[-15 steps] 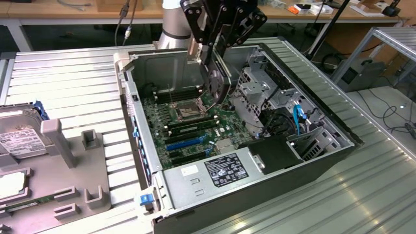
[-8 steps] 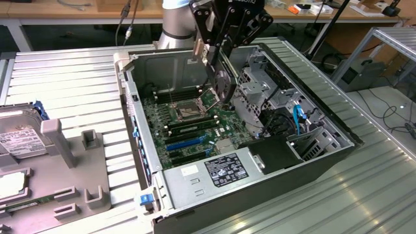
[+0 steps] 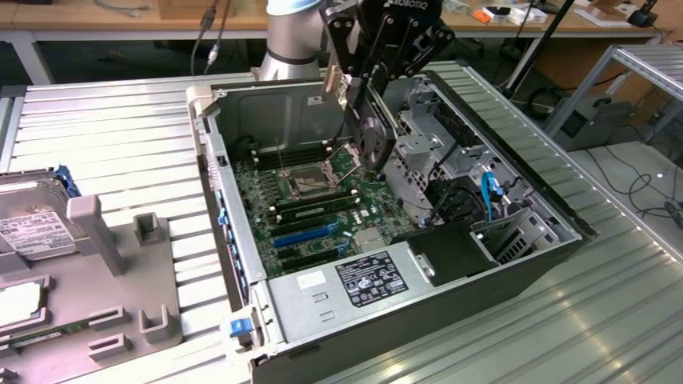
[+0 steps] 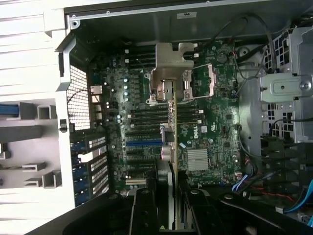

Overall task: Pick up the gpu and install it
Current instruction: 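Pick up the gpu and move the gpu toward the slot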

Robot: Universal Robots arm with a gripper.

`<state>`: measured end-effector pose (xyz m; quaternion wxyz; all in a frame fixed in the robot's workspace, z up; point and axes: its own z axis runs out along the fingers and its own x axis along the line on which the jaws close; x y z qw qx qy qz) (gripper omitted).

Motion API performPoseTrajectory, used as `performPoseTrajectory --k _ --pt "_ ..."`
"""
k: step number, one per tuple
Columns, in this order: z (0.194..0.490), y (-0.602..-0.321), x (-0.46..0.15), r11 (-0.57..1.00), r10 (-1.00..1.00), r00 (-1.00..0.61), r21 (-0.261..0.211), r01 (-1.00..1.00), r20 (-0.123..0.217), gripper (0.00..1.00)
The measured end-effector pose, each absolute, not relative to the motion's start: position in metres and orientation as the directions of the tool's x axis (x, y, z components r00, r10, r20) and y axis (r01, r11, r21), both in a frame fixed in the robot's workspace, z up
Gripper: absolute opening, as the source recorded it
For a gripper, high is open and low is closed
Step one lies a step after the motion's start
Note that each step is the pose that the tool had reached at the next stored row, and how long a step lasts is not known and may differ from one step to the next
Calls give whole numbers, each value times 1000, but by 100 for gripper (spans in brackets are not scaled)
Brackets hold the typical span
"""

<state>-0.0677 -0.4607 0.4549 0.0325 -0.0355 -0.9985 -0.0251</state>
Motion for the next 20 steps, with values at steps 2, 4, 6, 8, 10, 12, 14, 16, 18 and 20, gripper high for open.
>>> performPoseTrajectory --k 2,4,6,8,10,12,14,16,18,20 --pt "453 -461 -67 996 69 -995 48 73 68 27" --pt "452 -461 -66 996 69 -995 48 73 68 27" --pt "451 -461 -64 996 69 -995 48 73 69 27" --pt "450 -461 -61 996 69 -995 48 73 70 27" --pt "449 -461 -60 996 69 -995 47 73 71 27" --pt "447 -461 -57 996 69 -995 47 73 72 27" --pt "446 -461 -52 996 69 -995 46 73 73 27" --pt "445 -460 -49 996 69 -995 45 72 73 27" --pt "444 -457 -46 996 68 -995 45 71 73 27" --pt "444 -454 -41 997 65 -995 44 69 74 27"
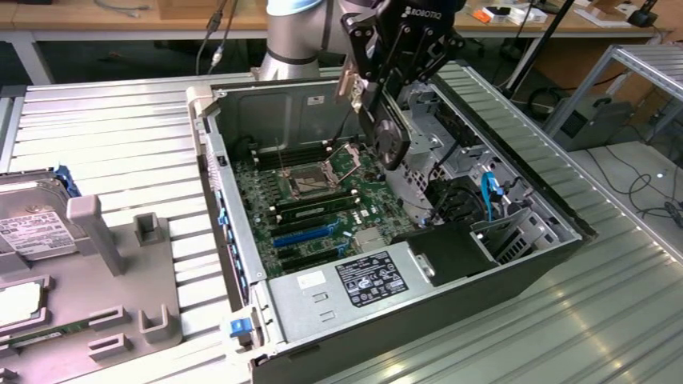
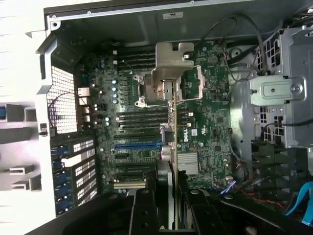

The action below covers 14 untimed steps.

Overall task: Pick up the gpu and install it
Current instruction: 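Pick up the gpu and move the gpu toward the slot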

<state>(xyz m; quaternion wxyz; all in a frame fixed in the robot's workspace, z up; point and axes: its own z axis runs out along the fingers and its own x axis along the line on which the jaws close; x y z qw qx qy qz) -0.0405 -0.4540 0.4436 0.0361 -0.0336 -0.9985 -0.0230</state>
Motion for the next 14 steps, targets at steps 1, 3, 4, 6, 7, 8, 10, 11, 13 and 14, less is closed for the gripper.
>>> performPoseTrajectory --k 1,3,4,6,7,8,10,11,13,14 --pt "443 -453 -38 997 65 -995 43 68 74 27" --pt "441 -449 -37 997 65 -995 42 68 74 27" --pt "440 -447 -36 997 64 -995 42 68 74 27" --pt "437 -444 -36 997 64 -995 42 67 74 27" --pt "435 -444 -35 997 64 -995 41 68 74 27" --pt "433 -444 -34 997 64 -995 40 68 75 27" --pt "431 -444 -33 997 65 -995 40 68 75 27" --pt "430 -444 -33 997 64 -995 40 68 75 27" --pt "429 -444 -32 997 64 -995 40 68 75 27" --pt "428 -444 -32 997 64 -995 40 68 75 27"
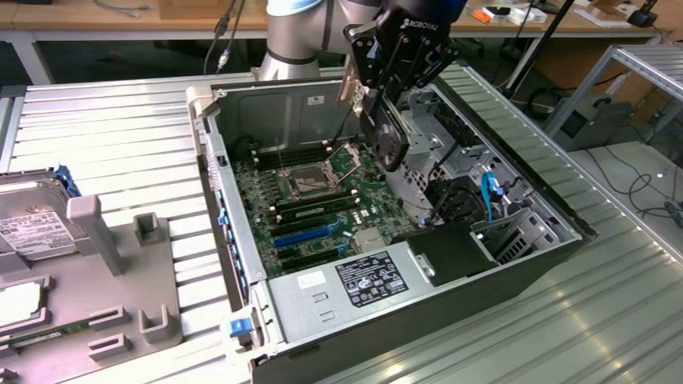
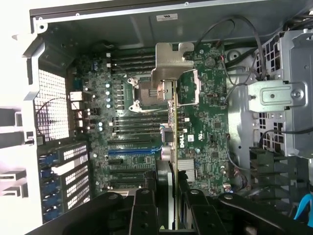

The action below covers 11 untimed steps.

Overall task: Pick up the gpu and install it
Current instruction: 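Pick up the gpu and move the gpu toward the slot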

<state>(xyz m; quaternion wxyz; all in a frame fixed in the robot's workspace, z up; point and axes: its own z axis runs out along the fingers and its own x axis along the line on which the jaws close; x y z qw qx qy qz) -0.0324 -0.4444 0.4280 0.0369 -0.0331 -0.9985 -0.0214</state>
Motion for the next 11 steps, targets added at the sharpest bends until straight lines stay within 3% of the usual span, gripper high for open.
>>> performPoseTrajectory --k 11 --pt "415 -444 -30 997 64 -995 40 68 75 27"
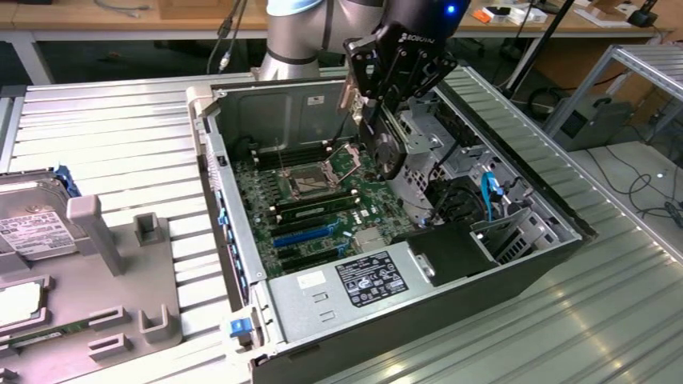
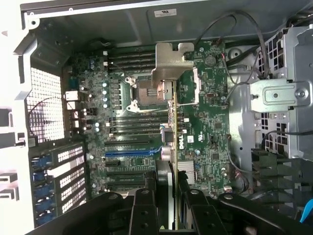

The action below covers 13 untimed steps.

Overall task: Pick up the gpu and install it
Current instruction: 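Pick up the gpu and move the gpu toward the slot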

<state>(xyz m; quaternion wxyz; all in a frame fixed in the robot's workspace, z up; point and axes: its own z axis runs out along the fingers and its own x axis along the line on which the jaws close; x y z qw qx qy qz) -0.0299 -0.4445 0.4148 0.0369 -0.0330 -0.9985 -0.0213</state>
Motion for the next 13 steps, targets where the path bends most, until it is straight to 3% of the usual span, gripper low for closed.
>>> performPoseTrajectory --k 13 --pt "399 -444 -23 997 64 -995 40 68 76 27"
